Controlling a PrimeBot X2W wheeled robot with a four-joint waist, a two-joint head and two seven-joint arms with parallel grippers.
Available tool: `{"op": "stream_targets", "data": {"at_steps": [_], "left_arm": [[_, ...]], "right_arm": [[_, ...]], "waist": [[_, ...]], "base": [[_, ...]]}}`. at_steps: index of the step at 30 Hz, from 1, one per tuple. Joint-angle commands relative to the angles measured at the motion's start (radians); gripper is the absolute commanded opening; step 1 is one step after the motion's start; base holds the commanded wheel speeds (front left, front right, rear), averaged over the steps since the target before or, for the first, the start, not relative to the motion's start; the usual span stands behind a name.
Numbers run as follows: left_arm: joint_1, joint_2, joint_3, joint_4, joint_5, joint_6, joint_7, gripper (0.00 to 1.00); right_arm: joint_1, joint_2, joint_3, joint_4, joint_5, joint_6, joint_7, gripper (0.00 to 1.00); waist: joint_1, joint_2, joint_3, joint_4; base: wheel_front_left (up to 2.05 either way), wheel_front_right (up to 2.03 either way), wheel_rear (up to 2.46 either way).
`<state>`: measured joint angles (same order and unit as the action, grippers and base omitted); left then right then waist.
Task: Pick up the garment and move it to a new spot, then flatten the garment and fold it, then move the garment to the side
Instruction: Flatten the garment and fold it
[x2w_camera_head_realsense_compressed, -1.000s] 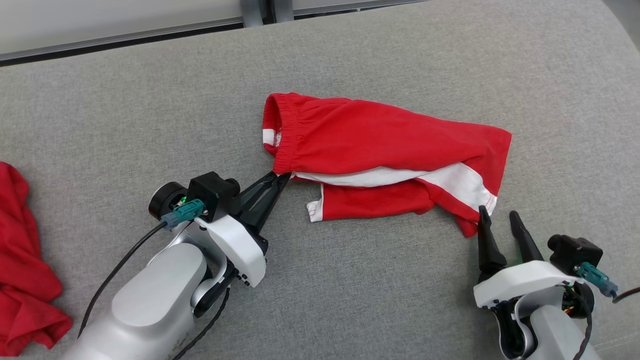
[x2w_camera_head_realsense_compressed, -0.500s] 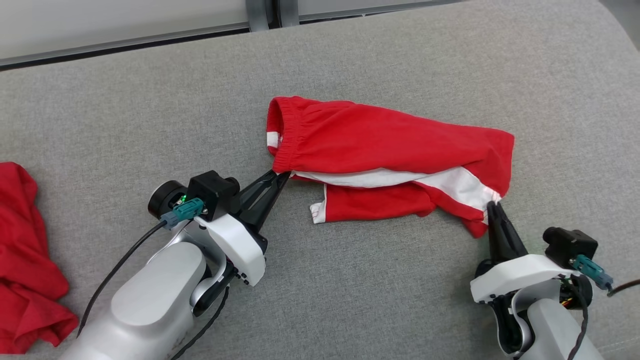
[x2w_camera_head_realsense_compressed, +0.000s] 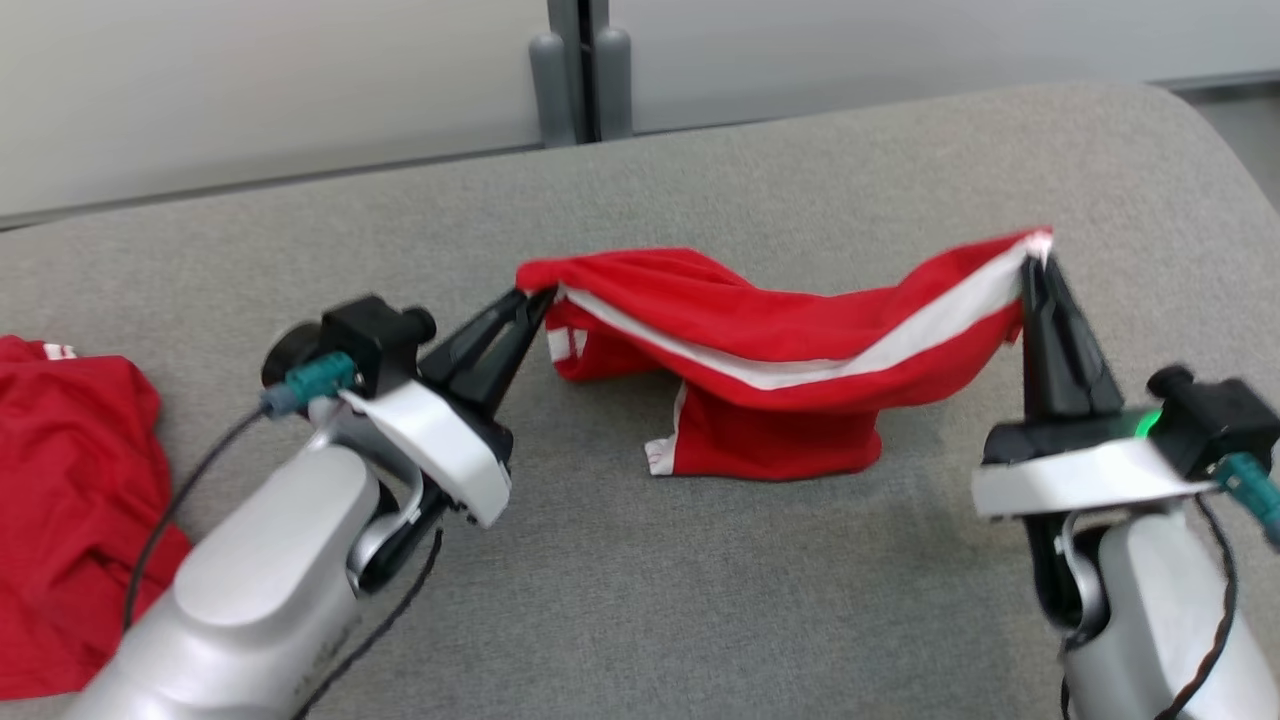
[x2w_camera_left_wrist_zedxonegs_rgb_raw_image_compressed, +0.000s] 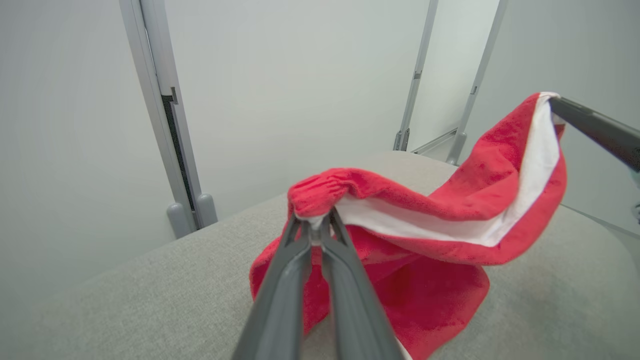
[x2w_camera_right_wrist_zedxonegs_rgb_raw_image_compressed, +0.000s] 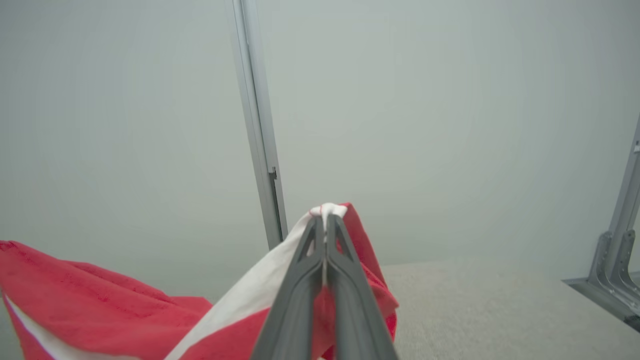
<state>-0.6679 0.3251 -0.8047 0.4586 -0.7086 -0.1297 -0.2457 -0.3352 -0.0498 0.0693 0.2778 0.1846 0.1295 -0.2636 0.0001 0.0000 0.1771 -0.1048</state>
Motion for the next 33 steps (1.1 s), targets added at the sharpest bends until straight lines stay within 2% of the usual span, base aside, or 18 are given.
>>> {"op": "stream_targets", "data": {"at_steps": [1, 7, 14, 18, 22, 24, 27, 30, 33], "left_arm": [[-0.032, 0.015, 0.012, -0.028, -0.010, 0.000, 0.016, 0.00], [-0.096, 0.045, 0.062, -0.140, -0.052, 0.033, 0.092, 0.00], [-0.108, 0.096, 0.136, -0.348, -0.126, 0.127, 0.208, 0.00], [-0.072, 0.140, 0.152, -0.464, -0.139, 0.180, 0.257, 0.00], [-0.059, 0.165, 0.164, -0.549, -0.160, 0.209, 0.298, 0.00], [-0.076, 0.173, 0.181, -0.560, -0.165, 0.226, 0.306, 0.00], [-0.130, 0.151, 0.232, -0.524, -0.199, 0.247, 0.306, 0.00], [-0.200, 0.113, 0.254, -0.473, -0.224, 0.234, 0.302, 0.00], [-0.305, 0.098, 0.262, -0.396, -0.196, 0.220, 0.296, 0.00]], "right_arm": [[-0.031, -0.015, -0.001, -0.038, -0.018, 0.002, -0.002, 0.00], [-0.118, -0.067, 0.018, -0.138, -0.053, 0.002, 0.000, 0.00], [-0.149, -0.098, -0.031, -0.292, -0.083, 0.002, 0.082, 0.00], [-0.105, -0.080, -0.061, -0.382, -0.069, 0.002, 0.160, 0.00], [-0.097, -0.082, -0.074, -0.436, -0.071, 0.001, 0.223, 0.00], [-0.124, -0.083, -0.091, -0.436, -0.082, 0.001, 0.252, 0.00], [-0.217, -0.086, -0.103, -0.391, -0.087, 0.001, 0.306, 0.00], [-0.323, -0.106, -0.076, -0.333, -0.101, 0.001, 0.326, 0.00], [-0.467, -0.117, -0.027, -0.251, -0.116, 0.001, 0.338, 0.00]], "waist": [[-0.0001, 0.0000, -0.043, 0.028], [-0.0001, 0.0000, -0.118, 0.064], [-0.0001, 0.0000, -0.180, 0.112], [-0.0001, 0.0000, -0.174, 0.131], [-0.0001, 0.0000, -0.128, 0.140], [-0.0001, 0.0000, -0.094, 0.141], [-0.0001, 0.0000, -0.007, 0.131], [-0.0001, 0.0000, 0.064, 0.116], [-0.0001, 0.0000, 0.125, 0.091]], "base": [[0.00, 0.00, 0.00], [0.00, 0.00, 0.00], [0.00, 0.00, 0.00], [0.00, 0.00, 0.00], [0.00, 0.00, 0.00], [0.00, 0.00, 0.00], [0.00, 0.00, 0.00], [0.00, 0.00, 0.00], [0.00, 0.00, 0.00]]}}
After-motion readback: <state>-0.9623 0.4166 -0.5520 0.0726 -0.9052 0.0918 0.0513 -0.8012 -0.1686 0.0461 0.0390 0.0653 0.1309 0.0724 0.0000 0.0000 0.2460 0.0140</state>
